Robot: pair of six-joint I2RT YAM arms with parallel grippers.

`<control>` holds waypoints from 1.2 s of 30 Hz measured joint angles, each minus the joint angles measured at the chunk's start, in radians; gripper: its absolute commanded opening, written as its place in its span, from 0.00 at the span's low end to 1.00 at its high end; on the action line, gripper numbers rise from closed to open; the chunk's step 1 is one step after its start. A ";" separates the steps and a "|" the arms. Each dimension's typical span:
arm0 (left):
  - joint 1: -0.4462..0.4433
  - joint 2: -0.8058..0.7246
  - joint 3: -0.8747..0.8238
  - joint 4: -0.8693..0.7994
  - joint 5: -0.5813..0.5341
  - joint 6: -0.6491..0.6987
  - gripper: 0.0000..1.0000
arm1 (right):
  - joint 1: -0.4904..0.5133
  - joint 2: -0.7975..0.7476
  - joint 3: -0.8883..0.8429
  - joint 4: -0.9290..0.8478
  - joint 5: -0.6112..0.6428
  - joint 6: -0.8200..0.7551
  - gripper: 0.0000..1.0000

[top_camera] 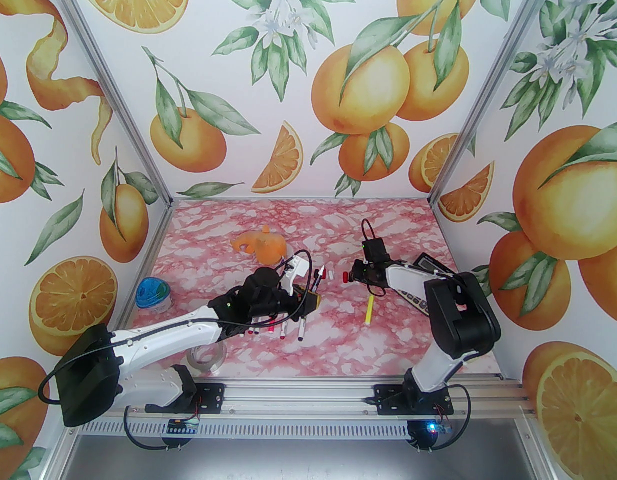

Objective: Open the pen caps

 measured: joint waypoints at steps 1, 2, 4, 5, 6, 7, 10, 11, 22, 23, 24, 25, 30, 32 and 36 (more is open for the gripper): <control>0.000 0.001 0.000 0.001 0.000 0.000 0.03 | 0.000 0.000 0.000 0.000 0.000 0.000 0.26; 0.000 0.002 0.000 0.002 0.000 0.000 0.02 | 0.000 0.000 0.000 -0.002 0.000 0.000 0.26; 0.000 0.006 0.000 0.002 0.000 0.000 0.02 | 0.000 0.000 0.004 -0.003 0.000 -0.004 0.26; 0.000 0.008 0.000 0.003 0.000 -0.001 0.03 | 0.000 0.000 0.008 -0.006 0.000 -0.006 0.26; -0.001 0.011 0.000 0.005 0.000 -0.002 0.02 | 0.000 0.000 0.012 -0.009 0.000 -0.008 0.26; -0.001 0.013 0.000 0.005 0.000 -0.002 0.02 | 0.000 0.000 0.018 -0.010 0.000 -0.010 0.27; -0.001 0.017 0.000 0.008 0.000 -0.003 0.02 | 0.000 0.000 0.030 -0.011 0.000 -0.015 0.27; -0.002 0.018 0.000 0.008 0.000 -0.003 0.02 | 0.000 0.000 0.032 -0.011 0.000 -0.015 0.27; -0.017 0.040 0.000 -0.001 -0.029 -0.025 0.02 | 0.000 -0.084 0.012 -0.042 0.000 -0.019 0.31; -0.024 0.044 0.000 -0.009 -0.044 -0.029 0.02 | 0.000 -0.106 0.005 -0.045 -0.003 -0.021 0.32; -0.032 0.048 0.000 -0.018 -0.059 -0.036 0.02 | 0.000 -0.130 -0.003 -0.049 -0.005 -0.022 0.33; -0.043 0.053 0.000 -0.024 -0.078 -0.044 0.02 | 0.001 -0.158 -0.013 -0.054 -0.008 -0.022 0.35; -0.090 0.079 0.000 -0.039 -0.157 -0.089 0.02 | 0.022 -0.290 -0.065 -0.077 -0.039 -0.019 0.42; -0.101 0.094 0.000 -0.036 -0.176 -0.113 0.02 | 0.047 -0.346 -0.087 -0.095 -0.061 -0.018 0.45; -0.105 0.113 -0.012 -0.016 -0.198 -0.154 0.02 | 0.097 -0.435 -0.115 -0.130 -0.099 -0.014 0.48</control>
